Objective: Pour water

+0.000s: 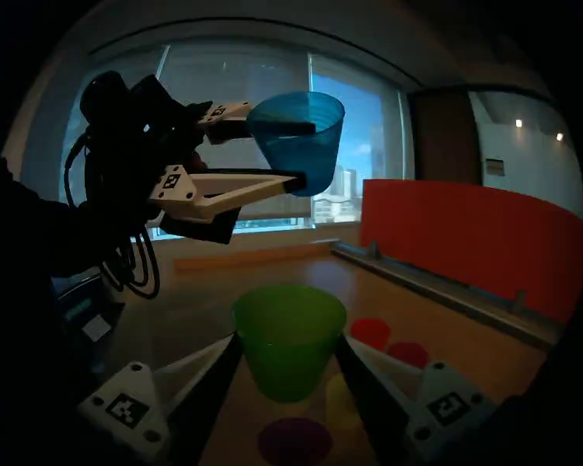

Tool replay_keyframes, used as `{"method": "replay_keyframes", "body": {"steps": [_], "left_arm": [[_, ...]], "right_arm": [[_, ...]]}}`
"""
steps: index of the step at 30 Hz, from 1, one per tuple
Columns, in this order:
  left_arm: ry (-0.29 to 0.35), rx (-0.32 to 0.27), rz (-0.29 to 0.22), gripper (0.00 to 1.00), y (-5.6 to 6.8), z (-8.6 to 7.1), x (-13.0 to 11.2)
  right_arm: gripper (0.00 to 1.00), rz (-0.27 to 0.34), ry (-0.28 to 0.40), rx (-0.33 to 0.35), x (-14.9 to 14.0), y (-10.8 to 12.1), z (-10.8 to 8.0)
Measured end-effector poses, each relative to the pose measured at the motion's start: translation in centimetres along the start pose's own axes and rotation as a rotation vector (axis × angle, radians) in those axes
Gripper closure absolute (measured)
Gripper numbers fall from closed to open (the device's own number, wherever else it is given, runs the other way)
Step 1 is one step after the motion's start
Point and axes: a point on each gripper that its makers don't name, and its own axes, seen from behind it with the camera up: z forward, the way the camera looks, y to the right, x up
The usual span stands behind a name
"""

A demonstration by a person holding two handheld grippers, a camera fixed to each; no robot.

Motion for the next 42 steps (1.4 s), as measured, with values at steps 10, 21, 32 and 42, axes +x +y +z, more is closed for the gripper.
{"method": "replay_keyframes", "body": {"steps": [10, 21, 32, 42], "left_arm": [[-0.006, 0.009, 0.05, 0.22, -0.28, 0.04, 0.17], [-0.008, 0.019, 0.087, 0.22, -0.54, 0.16, 0.32], [-0.011, 0.023, 0.116, 0.22, -0.53, 0.34, 0.34], [-0.01, 0.025, 0.148, 0.22, -0.37, 0.46, 0.42]], "right_arm": [[0.13, -0.002, 0.003, 0.001, 0.05, -0.04, 0.04], [0.13, 0.0, 0.006, 0.0, 0.09, 0.01, 0.01], [0.13, 0.001, 0.008, 0.0, 0.16, 0.01, 0.14], [0.13, 0.001, 0.009, -0.003, 0.27, 0.09, 0.0]]}}
